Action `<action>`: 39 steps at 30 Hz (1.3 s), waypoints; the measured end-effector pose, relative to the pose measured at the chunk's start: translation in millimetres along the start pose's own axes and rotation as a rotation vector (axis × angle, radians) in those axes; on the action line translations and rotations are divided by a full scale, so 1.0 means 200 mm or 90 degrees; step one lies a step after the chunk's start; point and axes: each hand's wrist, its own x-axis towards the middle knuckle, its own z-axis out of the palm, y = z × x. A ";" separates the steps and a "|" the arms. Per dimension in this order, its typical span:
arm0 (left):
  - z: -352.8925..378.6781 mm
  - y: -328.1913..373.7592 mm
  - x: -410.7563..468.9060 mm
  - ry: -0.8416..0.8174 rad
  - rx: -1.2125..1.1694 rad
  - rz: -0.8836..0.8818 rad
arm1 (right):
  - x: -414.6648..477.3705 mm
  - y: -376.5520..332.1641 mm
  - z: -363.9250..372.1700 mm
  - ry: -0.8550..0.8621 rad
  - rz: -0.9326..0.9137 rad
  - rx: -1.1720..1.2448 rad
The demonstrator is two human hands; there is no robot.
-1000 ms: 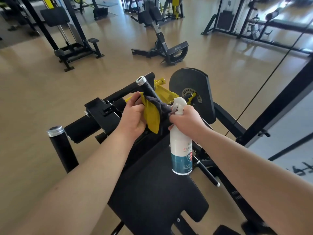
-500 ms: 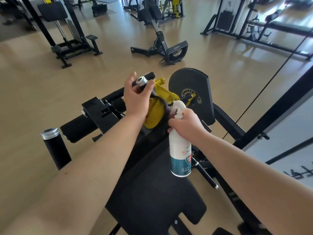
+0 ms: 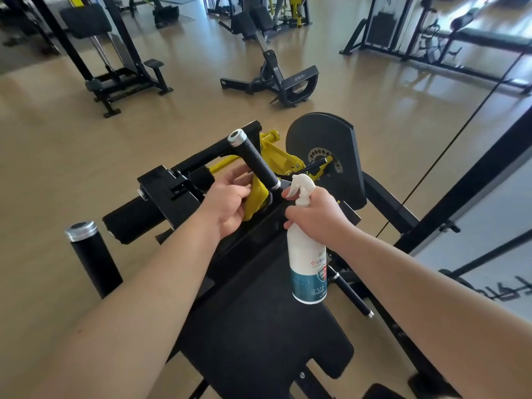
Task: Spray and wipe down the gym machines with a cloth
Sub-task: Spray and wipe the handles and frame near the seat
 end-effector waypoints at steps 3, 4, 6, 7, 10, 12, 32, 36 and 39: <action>0.01 0.04 0.01 0.003 -0.173 -0.030 | -0.01 0.00 -0.01 -0.001 -0.008 0.012; 0.00 0.05 0.02 0.013 -0.211 -0.023 | 0.00 0.00 -0.01 0.000 -0.007 0.017; -0.03 0.06 0.05 0.031 -0.244 0.007 | 0.01 0.00 0.00 0.002 -0.002 0.025; -0.03 0.07 0.06 0.032 -0.232 0.020 | 0.01 0.00 0.00 0.002 0.000 0.030; 0.01 0.04 0.06 0.051 -0.038 0.066 | 0.02 0.01 0.00 0.003 0.003 0.040; 0.07 -0.02 0.06 0.069 0.160 0.095 | 0.02 0.01 0.01 0.004 0.001 0.043; 0.16 -0.11 0.23 0.077 0.235 0.124 | 0.03 0.03 0.00 0.009 -0.034 -0.014; 0.15 -0.10 0.24 0.087 0.191 0.119 | 0.03 0.03 0.00 0.011 -0.034 -0.022; 0.12 0.04 0.23 0.133 0.086 0.198 | 0.02 0.03 -0.01 0.011 -0.043 -0.009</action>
